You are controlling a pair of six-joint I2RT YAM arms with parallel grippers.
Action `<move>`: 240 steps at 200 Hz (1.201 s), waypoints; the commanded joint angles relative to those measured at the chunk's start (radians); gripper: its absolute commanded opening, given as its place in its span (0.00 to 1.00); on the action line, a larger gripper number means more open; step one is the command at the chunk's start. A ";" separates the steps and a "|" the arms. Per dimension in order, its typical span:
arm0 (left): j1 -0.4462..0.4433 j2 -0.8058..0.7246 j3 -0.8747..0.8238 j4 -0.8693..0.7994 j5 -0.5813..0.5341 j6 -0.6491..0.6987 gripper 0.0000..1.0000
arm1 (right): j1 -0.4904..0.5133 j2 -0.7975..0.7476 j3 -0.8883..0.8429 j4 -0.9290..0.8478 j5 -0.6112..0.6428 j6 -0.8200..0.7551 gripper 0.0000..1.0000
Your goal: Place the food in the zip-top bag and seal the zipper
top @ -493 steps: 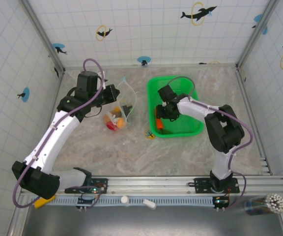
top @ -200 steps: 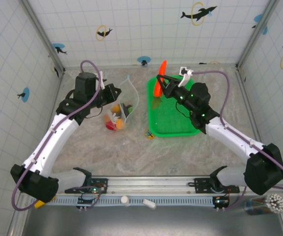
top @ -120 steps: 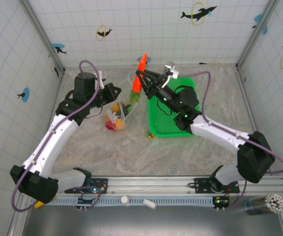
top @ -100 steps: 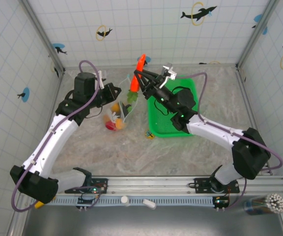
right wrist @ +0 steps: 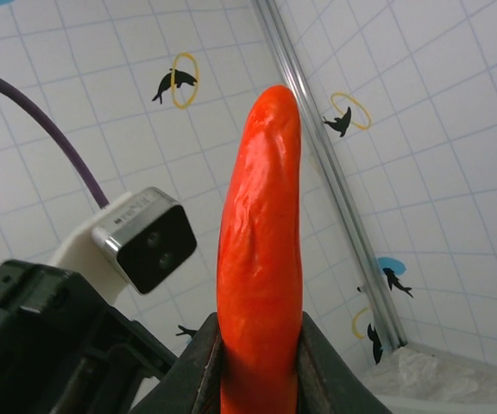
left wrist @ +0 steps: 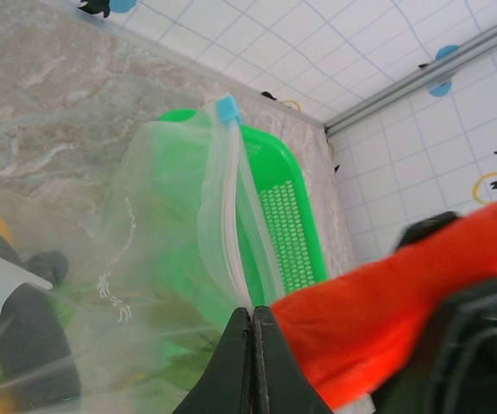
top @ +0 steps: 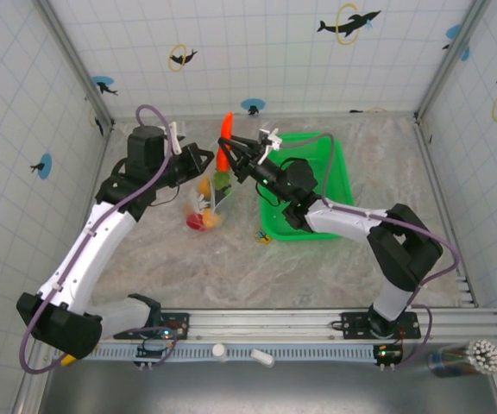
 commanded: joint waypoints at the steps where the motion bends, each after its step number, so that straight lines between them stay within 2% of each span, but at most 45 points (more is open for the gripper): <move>1: 0.011 -0.029 0.044 0.062 0.011 -0.027 0.00 | 0.027 0.036 0.013 0.063 0.104 -0.046 0.01; 31: 0.013 -0.026 0.049 0.097 0.013 -0.060 0.00 | 0.061 0.057 -0.001 0.078 0.192 -0.053 0.07; 76: 0.015 -0.033 0.051 0.130 0.003 -0.079 0.00 | 0.096 0.067 -0.027 0.079 0.283 -0.002 0.10; 93: 0.015 -0.038 0.048 0.131 -0.004 -0.076 0.00 | 0.109 0.064 -0.045 0.064 0.293 -0.012 0.21; 112: 0.019 -0.043 0.047 0.127 -0.011 -0.071 0.00 | 0.111 0.052 -0.065 0.042 0.295 -0.012 0.43; 134: 0.020 -0.049 0.039 0.127 -0.012 -0.071 0.00 | 0.108 0.033 -0.075 0.024 0.287 -0.020 0.53; 198: 0.022 -0.057 0.036 0.086 -0.043 -0.022 0.00 | 0.073 -0.036 -0.056 -0.080 0.219 -0.057 0.56; 218: 0.021 -0.055 0.048 0.017 -0.114 0.035 0.00 | 0.068 -0.081 0.005 -0.246 0.190 -0.128 0.56; 240: 0.022 -0.058 0.056 -0.031 -0.169 0.082 0.00 | 0.070 -0.122 0.120 -0.542 0.188 -0.188 0.56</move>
